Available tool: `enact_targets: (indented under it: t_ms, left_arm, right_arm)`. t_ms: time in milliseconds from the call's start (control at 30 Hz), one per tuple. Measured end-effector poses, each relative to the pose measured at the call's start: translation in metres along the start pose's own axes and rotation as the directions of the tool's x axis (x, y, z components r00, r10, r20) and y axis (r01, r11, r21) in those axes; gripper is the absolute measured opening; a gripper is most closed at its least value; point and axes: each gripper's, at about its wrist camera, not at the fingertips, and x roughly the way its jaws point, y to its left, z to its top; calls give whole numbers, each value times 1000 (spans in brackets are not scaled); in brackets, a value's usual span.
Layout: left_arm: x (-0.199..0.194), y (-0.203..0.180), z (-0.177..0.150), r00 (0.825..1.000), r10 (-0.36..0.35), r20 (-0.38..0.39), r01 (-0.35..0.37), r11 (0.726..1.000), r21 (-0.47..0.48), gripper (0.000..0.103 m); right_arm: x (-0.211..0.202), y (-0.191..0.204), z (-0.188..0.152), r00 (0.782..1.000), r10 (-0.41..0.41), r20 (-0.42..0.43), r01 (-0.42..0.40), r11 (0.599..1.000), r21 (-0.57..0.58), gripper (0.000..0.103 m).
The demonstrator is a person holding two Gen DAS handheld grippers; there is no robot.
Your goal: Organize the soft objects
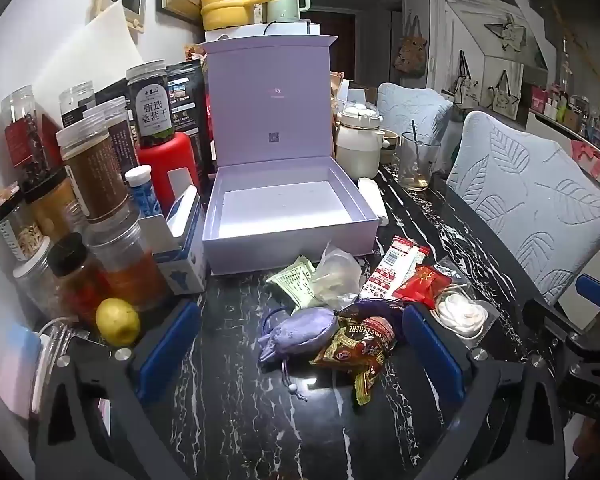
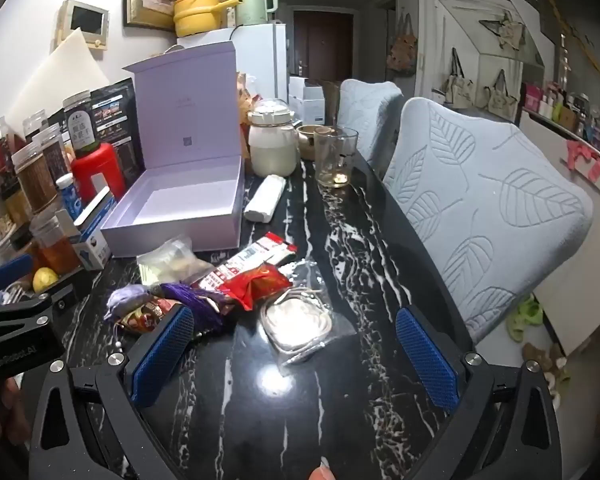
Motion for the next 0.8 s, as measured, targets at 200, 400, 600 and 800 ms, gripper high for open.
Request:
enact_targets:
  t_ms: [200,400,600,800]
  left_arm:
    - [0,1,0,1000,-17,-6,17,1000,-4,103]
    - [0,0,-3,1000,6,-4,-6,1000,0,103]
    - [1,-3,-5,1000,5,-5,-5,1000,-3,103]
    - [0,-3,-2,1000,8,-5,-8,1000,-1,103]
  right_arm:
    - [1,-2,-1,1000,3,-9,-3,1000,2,103]
    - [5,-5,-2,1000,5,-8,-5,1000,0,103]
    - [2,-6,-5,1000,12,-8,-12,1000,0,103]
    - [5,-3,-3,1000,9,-17,-9,1000,4,103]
